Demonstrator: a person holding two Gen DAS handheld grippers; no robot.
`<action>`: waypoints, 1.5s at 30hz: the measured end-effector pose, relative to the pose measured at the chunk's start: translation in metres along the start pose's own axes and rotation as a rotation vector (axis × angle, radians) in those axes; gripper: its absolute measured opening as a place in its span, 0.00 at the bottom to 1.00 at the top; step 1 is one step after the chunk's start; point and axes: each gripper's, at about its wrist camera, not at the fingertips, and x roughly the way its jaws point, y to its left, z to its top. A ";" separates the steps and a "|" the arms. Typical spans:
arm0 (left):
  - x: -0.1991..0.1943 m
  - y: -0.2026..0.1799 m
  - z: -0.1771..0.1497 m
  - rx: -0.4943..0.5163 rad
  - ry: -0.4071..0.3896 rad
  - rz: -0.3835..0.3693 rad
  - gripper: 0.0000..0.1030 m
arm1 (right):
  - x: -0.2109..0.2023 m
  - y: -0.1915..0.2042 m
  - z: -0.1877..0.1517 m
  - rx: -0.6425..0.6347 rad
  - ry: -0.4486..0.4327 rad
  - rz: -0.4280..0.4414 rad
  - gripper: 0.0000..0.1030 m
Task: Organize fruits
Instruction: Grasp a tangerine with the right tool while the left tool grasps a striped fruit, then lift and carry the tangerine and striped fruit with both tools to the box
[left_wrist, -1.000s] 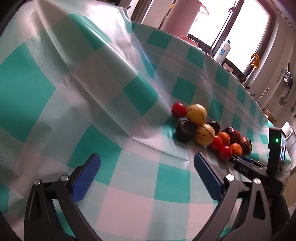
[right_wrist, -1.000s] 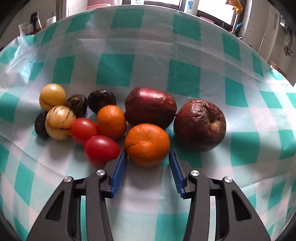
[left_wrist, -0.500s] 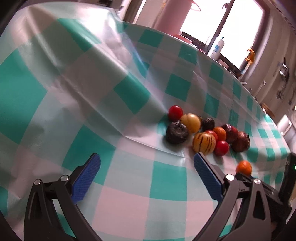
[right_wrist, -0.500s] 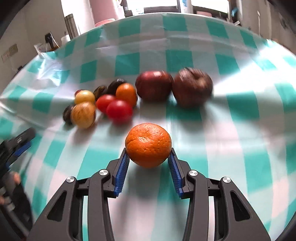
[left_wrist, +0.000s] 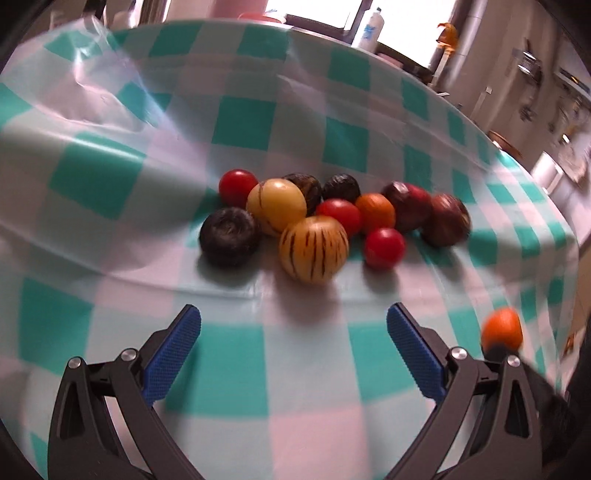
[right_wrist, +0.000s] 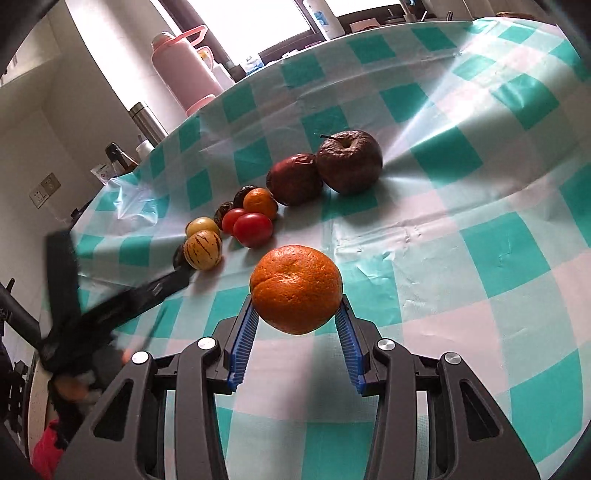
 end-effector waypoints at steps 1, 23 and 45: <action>0.004 0.000 0.004 -0.016 0.004 0.004 0.98 | 0.000 0.000 0.000 0.001 -0.002 0.005 0.41; -0.013 -0.014 -0.022 0.033 -0.047 -0.014 0.45 | 0.000 -0.002 -0.001 0.004 -0.007 0.013 0.41; -0.055 -0.007 -0.055 0.023 -0.104 -0.094 0.45 | -0.006 0.002 -0.010 0.003 -0.005 -0.051 0.41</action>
